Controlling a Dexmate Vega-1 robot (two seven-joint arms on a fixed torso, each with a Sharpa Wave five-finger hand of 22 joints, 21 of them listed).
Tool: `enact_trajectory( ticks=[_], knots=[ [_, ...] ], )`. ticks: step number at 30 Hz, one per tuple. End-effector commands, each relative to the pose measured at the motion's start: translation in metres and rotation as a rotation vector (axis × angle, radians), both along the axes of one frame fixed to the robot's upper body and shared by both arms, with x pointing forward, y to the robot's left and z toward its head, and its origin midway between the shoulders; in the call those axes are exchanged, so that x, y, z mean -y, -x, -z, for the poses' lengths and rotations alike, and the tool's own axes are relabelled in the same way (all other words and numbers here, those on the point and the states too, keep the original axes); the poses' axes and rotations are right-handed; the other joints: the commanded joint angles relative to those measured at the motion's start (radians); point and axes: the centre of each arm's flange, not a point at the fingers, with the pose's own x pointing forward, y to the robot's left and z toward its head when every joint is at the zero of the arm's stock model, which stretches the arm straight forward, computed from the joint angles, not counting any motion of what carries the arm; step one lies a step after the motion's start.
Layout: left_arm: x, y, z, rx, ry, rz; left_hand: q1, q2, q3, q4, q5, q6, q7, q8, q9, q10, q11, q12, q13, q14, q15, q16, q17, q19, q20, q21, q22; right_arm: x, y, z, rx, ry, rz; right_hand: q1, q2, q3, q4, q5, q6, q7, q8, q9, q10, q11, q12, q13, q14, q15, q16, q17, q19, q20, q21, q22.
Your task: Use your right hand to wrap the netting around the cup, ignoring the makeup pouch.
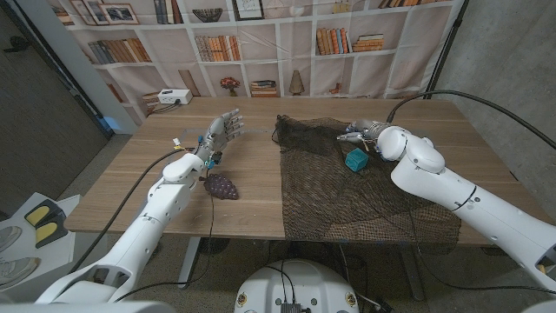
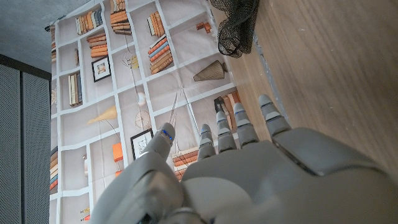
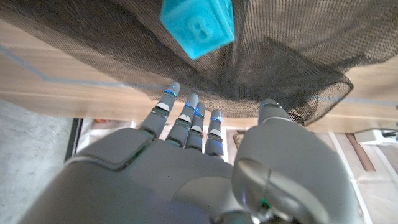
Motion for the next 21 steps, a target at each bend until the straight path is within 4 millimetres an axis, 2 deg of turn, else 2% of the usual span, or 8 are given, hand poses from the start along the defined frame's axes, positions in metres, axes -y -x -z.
enact_trajectory(
  ticks=[1,13,21],
  knots=[
    [-0.007,0.007,0.005,0.006,0.016,-0.012,-0.007,0.002,0.005,0.0,0.0,0.006,0.003,0.003,0.003,0.008,0.002,-0.005,0.001,0.008,0.0,-0.005,0.004,0.009,0.003,-0.001,0.005,-0.033,-0.006,-0.023,0.149,0.034,-0.097,0.007,0.012,0.013,-0.001,-0.003,0.002,-0.001,-0.001,0.002,-0.008,-0.005,-0.009,-0.002,-0.009,-0.012,-0.002,-0.007,0.006,-0.001,-0.003,0.002],
    [-0.013,0.012,0.007,0.017,0.028,-0.009,-0.007,0.003,0.008,-0.001,0.001,0.006,0.002,0.003,0.004,0.007,0.0,-0.006,0.001,0.009,0.0,-0.005,0.003,0.008,0.003,-0.001,0.005,-0.083,-0.017,-0.045,0.175,0.155,-0.166,0.002,0.02,0.014,0.0,-0.012,-0.011,-0.01,-0.011,0.002,-0.027,-0.006,-0.027,-0.005,-0.032,-0.008,-0.01,-0.02,-0.004,0.001,-0.01,0.002],
    [-0.016,0.014,0.009,0.024,0.033,-0.011,-0.006,0.003,0.009,-0.002,0.001,0.007,0.003,0.003,0.003,0.007,0.003,-0.006,0.001,0.01,0.0,-0.005,0.003,0.009,0.003,-0.001,0.005,-0.112,-0.024,-0.054,0.18,0.228,-0.189,0.0,0.024,0.015,-0.004,-0.024,-0.021,-0.017,-0.019,0.002,-0.06,-0.015,-0.054,-0.009,-0.082,0.001,-0.022,-0.037,-0.026,-0.001,-0.023,0.001]
  ],
)
